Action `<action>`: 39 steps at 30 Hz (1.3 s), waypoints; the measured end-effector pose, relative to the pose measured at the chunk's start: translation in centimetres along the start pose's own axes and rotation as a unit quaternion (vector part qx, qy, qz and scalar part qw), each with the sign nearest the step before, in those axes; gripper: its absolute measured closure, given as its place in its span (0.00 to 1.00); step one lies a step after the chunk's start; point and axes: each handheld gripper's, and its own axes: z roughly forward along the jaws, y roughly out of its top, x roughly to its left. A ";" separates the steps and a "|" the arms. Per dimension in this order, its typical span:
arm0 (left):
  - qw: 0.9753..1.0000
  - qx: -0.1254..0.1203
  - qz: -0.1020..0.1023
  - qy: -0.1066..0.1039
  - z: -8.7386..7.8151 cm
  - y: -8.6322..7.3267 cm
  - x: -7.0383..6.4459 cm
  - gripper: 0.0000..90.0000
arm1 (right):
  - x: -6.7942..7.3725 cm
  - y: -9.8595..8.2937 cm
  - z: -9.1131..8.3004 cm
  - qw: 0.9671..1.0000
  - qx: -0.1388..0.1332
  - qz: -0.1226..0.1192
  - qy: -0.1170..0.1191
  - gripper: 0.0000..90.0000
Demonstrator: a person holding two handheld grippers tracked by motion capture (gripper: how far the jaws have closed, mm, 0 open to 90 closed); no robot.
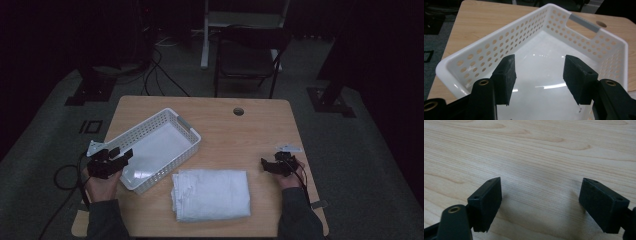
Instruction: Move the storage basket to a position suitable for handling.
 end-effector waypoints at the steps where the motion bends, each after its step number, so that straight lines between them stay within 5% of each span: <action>1: 1.000 0.000 0.000 0.000 0.0 0.0 0.0 0.47 | 0.0 0.0 0.0 1.000 0.000 0.000 0.000 0.20; 11: 1.000 0.004 -0.006 0.016 -0.7 -0.1 -0.3 0.42 | -0.2 -0.1 0.0 1.000 -0.005 -0.007 0.008 0.20; 15: 0.999 0.002 0.000 0.051 -1.1 -0.2 -0.5 0.40 | -0.2 -0.1 0.0 1.000 -0.005 -0.003 0.002 0.20; 17: 0.996 0.010 0.010 0.090 -1.1 -0.4 -0.4 0.39 | -0.2 -0.1 0.0 1.000 -0.005 0.000 0.000 0.20; 22: 0.993 0.025 -0.006 0.116 -1.1 -1.0 0.3 0.36 | -0.2 -0.1 0.0 1.000 -0.005 0.001 -0.001 0.20; 26: 0.993 0.042 -0.021 0.112 -0.7 -1.7 1.0 0.36 | -0.2 -0.1 0.1 1.000 -0.005 0.002 -0.002 0.20; 32: 0.991 0.054 -0.016 0.120 -0.3 -1.9 0.9 0.39 | -0.2 -0.1 0.1 1.000 -0.006 0.002 -0.002 0.20; 39: 0.991 0.071 -0.037 0.111 -0.1 -2.6 1.8 0.52 | -0.2 -0.1 0.1 1.000 -0.005 0.003 -0.003 0.20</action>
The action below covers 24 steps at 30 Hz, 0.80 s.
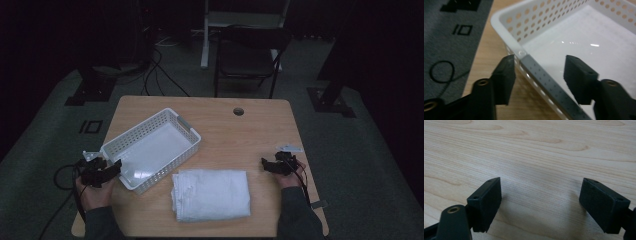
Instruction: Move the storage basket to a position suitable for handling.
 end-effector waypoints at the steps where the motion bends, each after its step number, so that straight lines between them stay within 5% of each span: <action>1: 1.000 0.003 0.001 0.001 0.2 0.0 0.0 0.52 | 0.0 0.0 0.0 1.000 0.000 0.000 0.000 0.20; 10: 1.000 -0.004 -0.006 0.018 0.8 0.3 -0.3 0.57 | 0.0 0.0 0.0 1.000 0.000 0.002 -0.002 0.20; 24: 0.999 0.007 0.038 0.038 3.2 2.3 -1.4 0.62 | 0.2 0.4 0.2 1.000 0.004 0.009 -0.008 0.22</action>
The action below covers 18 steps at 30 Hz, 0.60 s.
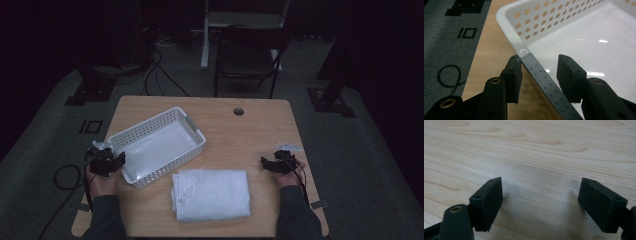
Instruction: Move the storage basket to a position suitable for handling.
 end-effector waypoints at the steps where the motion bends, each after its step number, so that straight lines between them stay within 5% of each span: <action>1: 1.000 0.001 0.004 0.000 0.2 0.2 -0.1 0.62 | 0.0 0.0 0.0 1.000 0.000 0.000 0.000 0.22; 10: 0.999 0.000 0.015 -0.038 1.8 1.8 -1.3 0.62 | 0.1 0.1 0.0 1.000 0.002 0.003 -0.003 0.26; 15: 0.998 0.004 0.036 -0.052 2.9 2.9 -2.5 0.63 | 0.7 0.5 -0.4 1.000 0.014 -0.005 -0.002 0.46; 18: 0.997 0.005 0.048 -0.056 3.4 3.4 -3.2 0.63 | 1.2 0.8 -0.5 1.000 0.011 -0.011 0.001 0.49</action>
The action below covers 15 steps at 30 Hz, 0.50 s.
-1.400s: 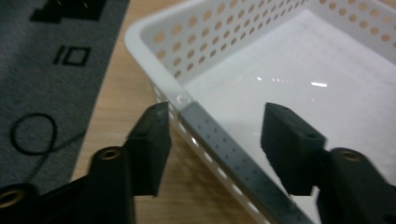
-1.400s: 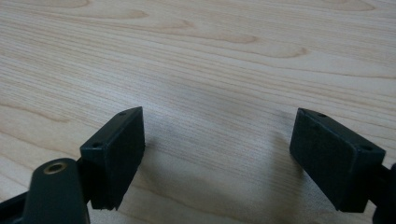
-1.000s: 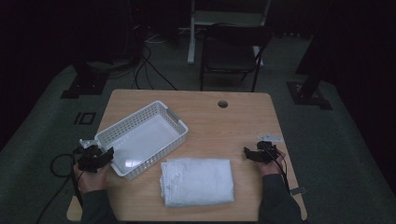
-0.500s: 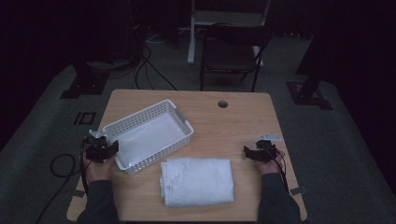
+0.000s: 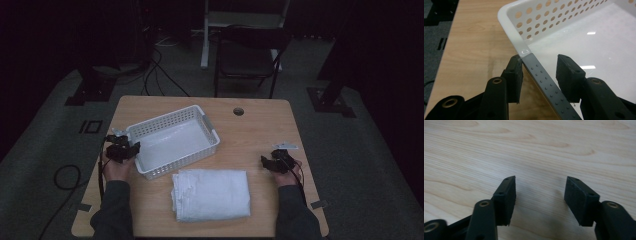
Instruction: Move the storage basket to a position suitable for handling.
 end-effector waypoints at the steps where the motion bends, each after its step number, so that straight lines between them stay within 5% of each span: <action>1: 1.000 0.000 0.003 -0.004 0.2 0.2 -0.1 0.63 | 0.2 0.1 -0.1 1.000 -0.003 -0.003 0.001 0.49; 15: 0.998 0.002 0.051 -0.030 2.5 2.4 -2.9 0.64 | 3.5 3.7 -1.4 0.997 -0.055 -0.041 0.035 0.58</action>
